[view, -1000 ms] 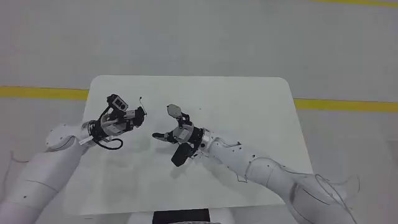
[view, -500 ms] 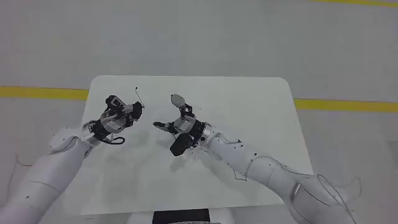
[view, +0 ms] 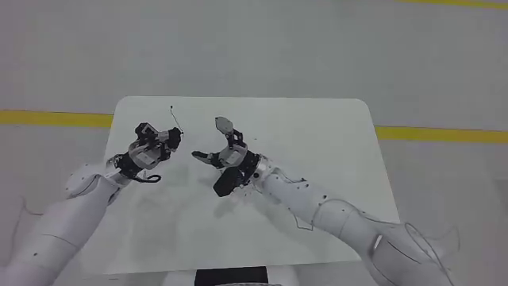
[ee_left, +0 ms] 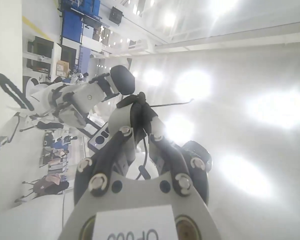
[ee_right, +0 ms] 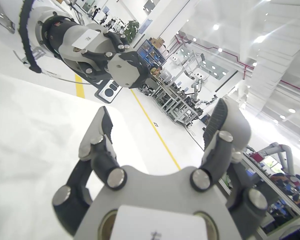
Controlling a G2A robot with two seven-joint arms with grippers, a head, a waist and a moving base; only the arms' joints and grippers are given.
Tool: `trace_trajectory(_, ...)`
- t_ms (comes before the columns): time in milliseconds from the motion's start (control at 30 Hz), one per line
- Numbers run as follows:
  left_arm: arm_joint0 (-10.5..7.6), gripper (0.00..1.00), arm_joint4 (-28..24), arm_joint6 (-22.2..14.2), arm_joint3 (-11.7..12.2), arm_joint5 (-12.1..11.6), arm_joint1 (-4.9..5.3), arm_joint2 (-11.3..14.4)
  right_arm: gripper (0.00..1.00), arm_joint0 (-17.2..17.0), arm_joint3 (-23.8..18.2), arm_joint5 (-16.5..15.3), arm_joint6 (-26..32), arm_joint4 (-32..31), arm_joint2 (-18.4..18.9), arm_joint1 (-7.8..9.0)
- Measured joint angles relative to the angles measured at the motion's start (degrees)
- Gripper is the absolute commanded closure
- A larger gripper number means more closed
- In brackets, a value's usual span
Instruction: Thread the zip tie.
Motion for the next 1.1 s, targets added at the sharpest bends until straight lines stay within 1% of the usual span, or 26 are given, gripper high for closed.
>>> trace_trajectory(33,0.00,1.00,0.0,0.0,0.0,0.0,-0.01,0.0,0.67,0.0,0.0,0.0,0.0,0.0,-0.1,-0.13)
trace_trajectory(167,-0.01,1.00,0.0,0.0,0.0,0.1,-0.01,0.0,0.70,0.2,0.5,-0.1,-0.1,0.0,-1.0,-0.76)
trace_trajectory(200,-0.01,1.00,0.0,0.0,0.0,0.0,-0.01,0.0,0.72,0.3,0.6,-0.3,-0.1,0.0,-1.1,-0.97)
trace_trajectory(467,-0.01,1.00,0.0,0.0,0.0,0.0,-0.01,0.0,0.80,0.4,1.9,-0.7,-0.7,0.0,-1.0,-2.23)
trace_trajectory(767,-0.01,1.00,0.0,0.0,0.0,0.0,-0.01,0.0,0.78,0.6,3.2,-1.2,-1.3,0.0,-0.9,-3.64)
trace_trajectory(1100,-0.01,1.00,0.0,0.0,0.0,0.0,-0.01,0.0,0.81,1.0,4.5,-1.3,-1.6,0.0,-0.5,-5.07)
